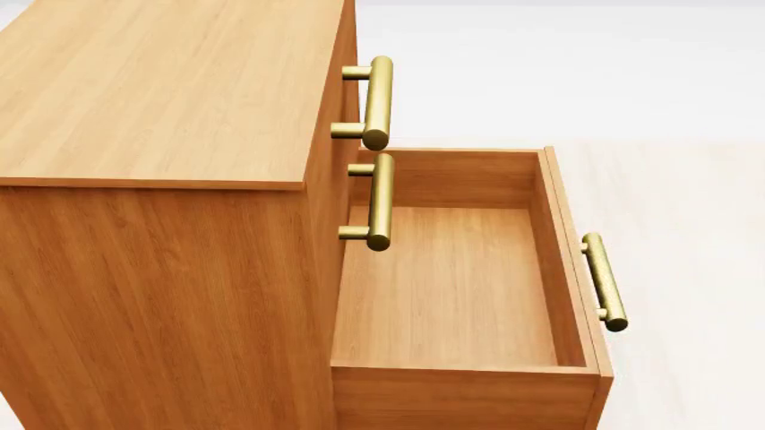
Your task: Put the bowl in the bottom drawer of the cabinet and close it.
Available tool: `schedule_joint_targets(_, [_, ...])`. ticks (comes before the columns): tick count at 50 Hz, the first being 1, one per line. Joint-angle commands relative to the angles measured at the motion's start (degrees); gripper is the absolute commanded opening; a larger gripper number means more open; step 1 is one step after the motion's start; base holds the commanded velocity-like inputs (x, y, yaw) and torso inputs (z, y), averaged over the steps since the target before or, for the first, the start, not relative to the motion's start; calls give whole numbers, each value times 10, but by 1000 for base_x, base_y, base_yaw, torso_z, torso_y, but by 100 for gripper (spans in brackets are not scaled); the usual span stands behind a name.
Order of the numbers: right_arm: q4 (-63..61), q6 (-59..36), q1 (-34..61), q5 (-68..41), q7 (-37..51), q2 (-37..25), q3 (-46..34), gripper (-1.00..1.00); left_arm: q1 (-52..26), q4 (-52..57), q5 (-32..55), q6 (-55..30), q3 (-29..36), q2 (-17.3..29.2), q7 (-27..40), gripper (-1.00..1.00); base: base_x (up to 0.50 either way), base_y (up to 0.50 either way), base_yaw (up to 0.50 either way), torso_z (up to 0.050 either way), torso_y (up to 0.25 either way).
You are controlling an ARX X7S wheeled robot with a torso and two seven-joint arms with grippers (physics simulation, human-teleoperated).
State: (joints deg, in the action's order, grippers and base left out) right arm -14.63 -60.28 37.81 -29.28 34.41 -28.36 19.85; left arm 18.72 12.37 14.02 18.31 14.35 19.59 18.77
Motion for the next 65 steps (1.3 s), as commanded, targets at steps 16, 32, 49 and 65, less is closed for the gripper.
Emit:
schedule_joint_targets(16, [-8, 36, -46, 37, 54, 1, 68, 100, 3, 6, 3, 0, 2, 5, 6, 100, 0, 0, 0, 0, 0])
schedule_joint_targets(32, [-7, 36, -68, 55, 93, 4, 123, 100, 7, 15, 2, -4, 4, 8, 11, 100, 0, 0, 0, 0, 0])
schedule_joint_targets(49, [17, -16, -62, 28, 94, 9, 161, 100, 9, 26, 2, -10, 6, 12, 17, 100, 0, 0, 0, 0, 0])
schedule_joint_targets(65, [32, -73, -54, 6, 96, 11, 170, 100, 5, 18, 1, -6, 8, 12, 18, 100, 0, 0, 0, 0, 0])
